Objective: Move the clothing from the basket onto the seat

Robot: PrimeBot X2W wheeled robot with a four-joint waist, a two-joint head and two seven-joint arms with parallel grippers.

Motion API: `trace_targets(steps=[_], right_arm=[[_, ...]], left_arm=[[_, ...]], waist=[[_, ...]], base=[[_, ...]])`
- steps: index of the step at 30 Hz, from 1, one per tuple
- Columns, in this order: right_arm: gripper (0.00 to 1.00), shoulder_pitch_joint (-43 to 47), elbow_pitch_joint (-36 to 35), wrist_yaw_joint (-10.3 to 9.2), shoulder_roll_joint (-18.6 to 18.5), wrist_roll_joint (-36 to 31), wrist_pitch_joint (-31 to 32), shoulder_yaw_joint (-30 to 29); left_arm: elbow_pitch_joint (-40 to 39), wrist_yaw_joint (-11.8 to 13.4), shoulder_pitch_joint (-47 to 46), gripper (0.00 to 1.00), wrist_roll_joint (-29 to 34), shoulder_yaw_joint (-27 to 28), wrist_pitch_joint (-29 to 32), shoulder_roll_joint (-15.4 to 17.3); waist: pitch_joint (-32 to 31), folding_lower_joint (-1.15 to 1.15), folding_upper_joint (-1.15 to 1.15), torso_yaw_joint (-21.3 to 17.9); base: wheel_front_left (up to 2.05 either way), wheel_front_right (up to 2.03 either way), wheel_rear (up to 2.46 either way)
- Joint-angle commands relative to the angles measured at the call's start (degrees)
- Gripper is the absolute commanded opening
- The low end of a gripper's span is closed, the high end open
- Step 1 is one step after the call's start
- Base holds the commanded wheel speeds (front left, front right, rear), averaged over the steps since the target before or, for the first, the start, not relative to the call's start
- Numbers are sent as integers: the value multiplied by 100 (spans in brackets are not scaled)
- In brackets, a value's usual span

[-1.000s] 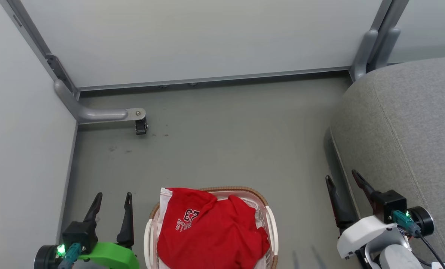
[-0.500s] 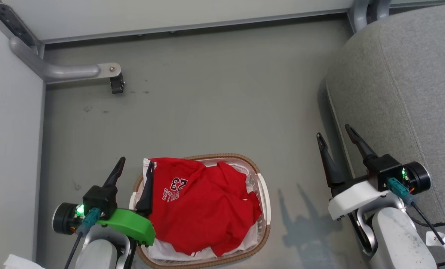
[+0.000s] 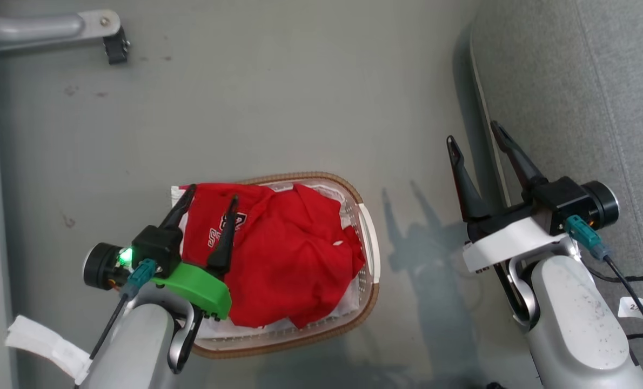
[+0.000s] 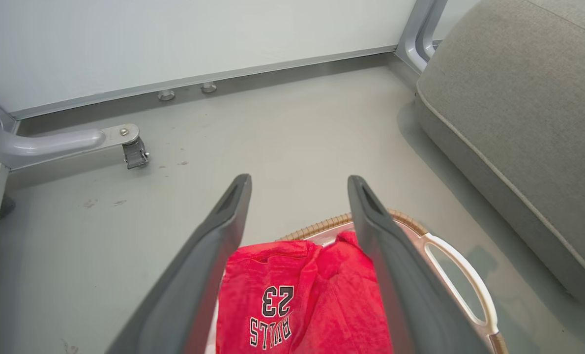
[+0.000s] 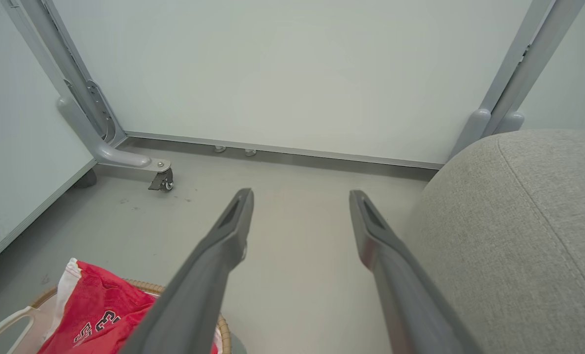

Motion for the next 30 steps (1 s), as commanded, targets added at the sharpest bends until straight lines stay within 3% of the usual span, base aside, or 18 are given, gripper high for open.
trace_targets(steps=[1,30], right_arm=[[100,-96,-52,-4,-14,44,-27,19],[100,-566,-284,-4,-15,140,-27,65]], left_arm=[[38,8,-169,100,-65,-77,-5,82],[1385,8,-1201,100,-901,-1737,-4,484]], waist=[[466,-1,0,-151],[1851,-1,0,-296]], base=[[0,0,0],[0,0,0]])
